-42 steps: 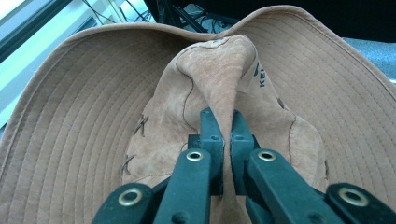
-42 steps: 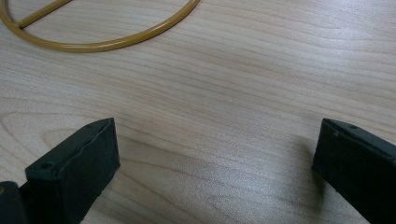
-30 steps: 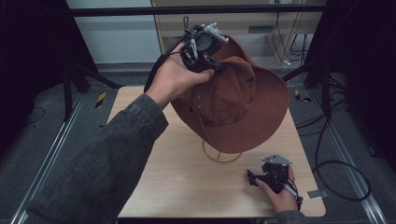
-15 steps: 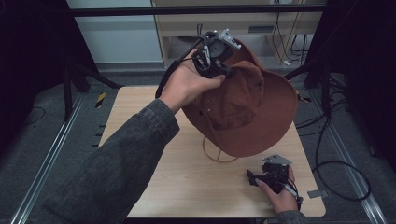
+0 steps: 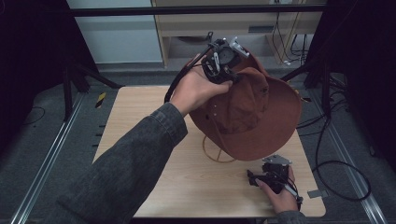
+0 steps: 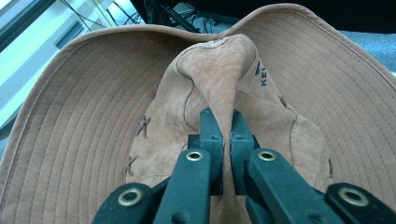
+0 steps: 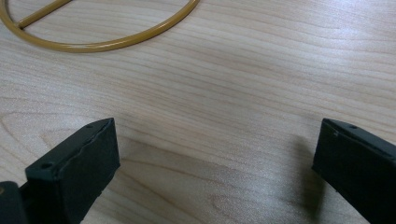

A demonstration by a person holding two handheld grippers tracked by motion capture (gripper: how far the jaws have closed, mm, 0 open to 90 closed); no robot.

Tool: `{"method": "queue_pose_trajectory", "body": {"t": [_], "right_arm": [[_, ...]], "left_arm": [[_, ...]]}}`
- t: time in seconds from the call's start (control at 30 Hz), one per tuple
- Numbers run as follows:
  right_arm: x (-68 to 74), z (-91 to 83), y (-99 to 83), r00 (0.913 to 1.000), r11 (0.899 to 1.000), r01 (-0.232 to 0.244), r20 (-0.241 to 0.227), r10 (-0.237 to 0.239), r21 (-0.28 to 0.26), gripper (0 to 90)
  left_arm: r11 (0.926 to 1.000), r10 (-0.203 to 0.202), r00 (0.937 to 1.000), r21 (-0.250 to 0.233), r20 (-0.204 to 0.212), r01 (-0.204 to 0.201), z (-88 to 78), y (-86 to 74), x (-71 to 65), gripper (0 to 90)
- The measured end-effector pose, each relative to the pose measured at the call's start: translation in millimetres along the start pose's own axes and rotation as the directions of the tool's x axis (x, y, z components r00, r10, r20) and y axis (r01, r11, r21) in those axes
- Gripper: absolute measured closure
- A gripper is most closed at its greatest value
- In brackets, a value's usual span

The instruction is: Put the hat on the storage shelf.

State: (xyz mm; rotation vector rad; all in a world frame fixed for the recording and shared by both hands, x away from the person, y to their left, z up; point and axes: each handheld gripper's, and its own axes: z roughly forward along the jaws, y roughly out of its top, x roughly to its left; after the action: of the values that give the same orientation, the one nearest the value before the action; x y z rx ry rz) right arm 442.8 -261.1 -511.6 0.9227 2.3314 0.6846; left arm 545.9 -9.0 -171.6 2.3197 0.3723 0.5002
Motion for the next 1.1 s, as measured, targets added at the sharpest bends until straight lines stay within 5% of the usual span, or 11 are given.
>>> {"method": "queue_pose_trajectory", "body": {"t": [1.1], "right_arm": [[0.0, 0.0, 0.0, 1.0000, 1.000, 0.000, -0.001, 0.000, 0.000, 0.5]], "left_arm": [[0.9991, -0.021, 0.9997, 0.037, 0.012, 0.020, 20.4, -16.3, 4.4, 88.2]]}}
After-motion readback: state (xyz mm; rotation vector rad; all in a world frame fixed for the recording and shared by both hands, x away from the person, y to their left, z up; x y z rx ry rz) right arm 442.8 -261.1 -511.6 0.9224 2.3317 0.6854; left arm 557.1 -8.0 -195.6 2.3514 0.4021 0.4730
